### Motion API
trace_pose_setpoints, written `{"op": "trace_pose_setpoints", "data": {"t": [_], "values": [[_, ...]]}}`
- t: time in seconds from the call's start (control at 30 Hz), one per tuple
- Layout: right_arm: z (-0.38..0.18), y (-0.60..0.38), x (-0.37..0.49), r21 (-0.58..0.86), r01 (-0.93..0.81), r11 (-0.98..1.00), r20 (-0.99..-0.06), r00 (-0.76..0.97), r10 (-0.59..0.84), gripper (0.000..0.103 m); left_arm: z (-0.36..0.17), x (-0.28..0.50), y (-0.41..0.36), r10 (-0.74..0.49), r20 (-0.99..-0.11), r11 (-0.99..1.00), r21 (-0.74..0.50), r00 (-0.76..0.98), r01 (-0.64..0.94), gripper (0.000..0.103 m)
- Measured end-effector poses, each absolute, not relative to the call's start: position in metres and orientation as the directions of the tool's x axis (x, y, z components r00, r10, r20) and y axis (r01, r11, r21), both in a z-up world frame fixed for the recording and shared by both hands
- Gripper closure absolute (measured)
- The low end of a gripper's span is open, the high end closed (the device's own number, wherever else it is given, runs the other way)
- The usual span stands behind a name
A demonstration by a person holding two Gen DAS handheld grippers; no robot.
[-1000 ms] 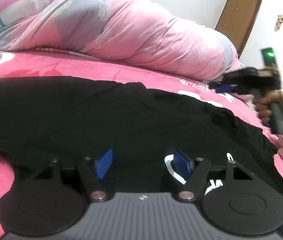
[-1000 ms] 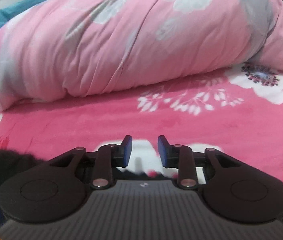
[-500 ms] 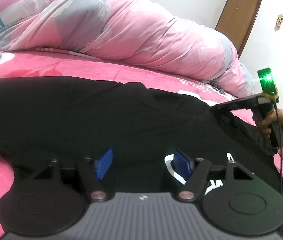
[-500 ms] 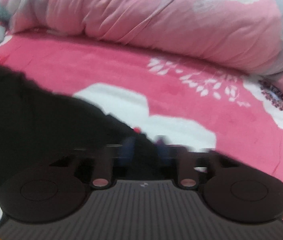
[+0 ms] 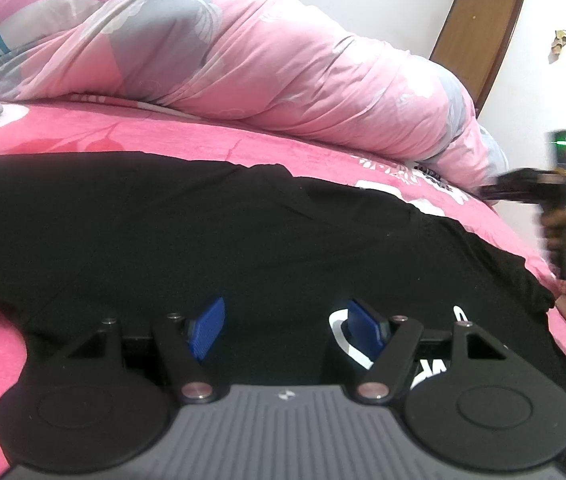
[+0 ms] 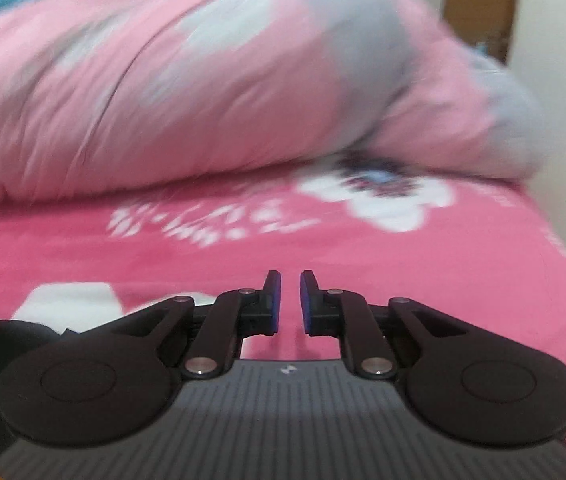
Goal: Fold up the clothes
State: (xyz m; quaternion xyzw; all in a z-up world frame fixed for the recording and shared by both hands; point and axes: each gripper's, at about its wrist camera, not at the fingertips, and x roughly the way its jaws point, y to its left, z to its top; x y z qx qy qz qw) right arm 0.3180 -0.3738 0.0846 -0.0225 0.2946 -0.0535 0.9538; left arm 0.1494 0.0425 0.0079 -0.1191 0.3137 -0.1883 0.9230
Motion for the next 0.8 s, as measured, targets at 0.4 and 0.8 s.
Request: {"op": "trace_pose_setpoints", "data": {"t": [0.4, 0.8], "values": [[0.089, -0.482, 0.134, 0.186, 0.211, 0.960, -0.650, 0.759, -0.041, 0.070, 0.020, 0.149, 0.031, -0.342, -0.585, 0.939, -0.249, 0.735, 0.239, 0.033], [0.005, -0.516, 0.133, 0.468, 0.294, 0.833, -0.644, 0.759, 0.093, 0.075, 0.043, 0.144, -0.027, -0.344, -0.636, 0.936, -0.177, 0.691, 0.303, 0.033]]}}
